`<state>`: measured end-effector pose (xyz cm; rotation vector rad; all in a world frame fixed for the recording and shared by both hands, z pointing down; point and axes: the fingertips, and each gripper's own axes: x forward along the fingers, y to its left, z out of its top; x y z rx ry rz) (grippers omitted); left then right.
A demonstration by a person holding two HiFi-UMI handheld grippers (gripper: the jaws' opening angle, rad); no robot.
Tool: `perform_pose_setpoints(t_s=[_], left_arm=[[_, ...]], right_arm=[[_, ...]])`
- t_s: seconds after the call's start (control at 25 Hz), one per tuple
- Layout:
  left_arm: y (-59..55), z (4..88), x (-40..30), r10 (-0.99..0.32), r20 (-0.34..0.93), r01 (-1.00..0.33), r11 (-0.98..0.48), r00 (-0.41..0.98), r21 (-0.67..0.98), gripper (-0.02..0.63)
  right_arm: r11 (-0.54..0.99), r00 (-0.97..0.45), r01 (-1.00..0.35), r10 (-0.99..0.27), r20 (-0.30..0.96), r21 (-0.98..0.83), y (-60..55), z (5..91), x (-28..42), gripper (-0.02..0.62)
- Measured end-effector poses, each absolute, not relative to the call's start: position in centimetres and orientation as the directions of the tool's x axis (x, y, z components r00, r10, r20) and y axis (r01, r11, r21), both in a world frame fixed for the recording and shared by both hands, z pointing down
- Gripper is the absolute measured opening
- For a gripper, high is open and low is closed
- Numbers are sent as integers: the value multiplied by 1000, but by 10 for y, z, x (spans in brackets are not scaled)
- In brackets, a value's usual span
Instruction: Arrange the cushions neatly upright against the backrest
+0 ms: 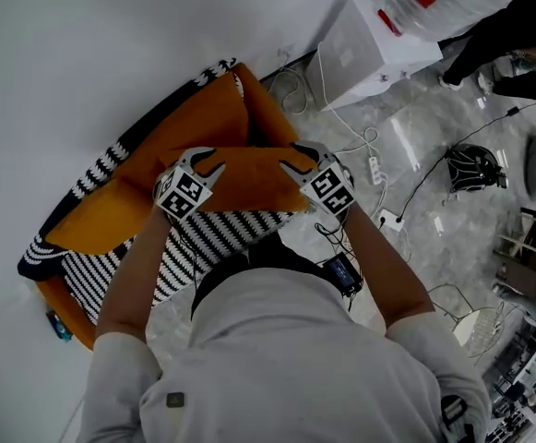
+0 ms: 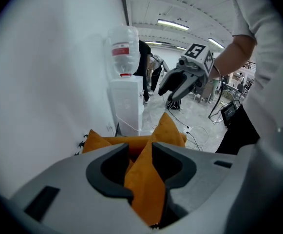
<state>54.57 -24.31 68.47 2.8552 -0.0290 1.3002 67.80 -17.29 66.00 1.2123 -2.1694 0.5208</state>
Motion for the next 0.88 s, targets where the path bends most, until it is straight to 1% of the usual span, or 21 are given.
perform_pose_setpoints(t_s=[0.08,0.24,0.4,0.68,0.88], left_arm=[[-245,701,547,17,780,11,-1000,626,13,171],[-245,736,549,69,826,73,-997,559,33,205],[-250,774,551,115,865,119,-991,488,65,239],[-250,828,540,184,918,188,-974,352,123,269],[-249,856,531,242,930,182,-963,277,196,285]], right_arm=[[546,-421,-836,-574,702,-55,-176,679,678,230],[618,-444,-780,-437,782,-97,-173,722,676,255],[659,-449,-740,-336,828,-134,-174,761,680,264],[714,-434,-677,-192,880,-178,-164,816,676,275],[713,-419,-663,-101,902,-228,-155,844,677,282]])
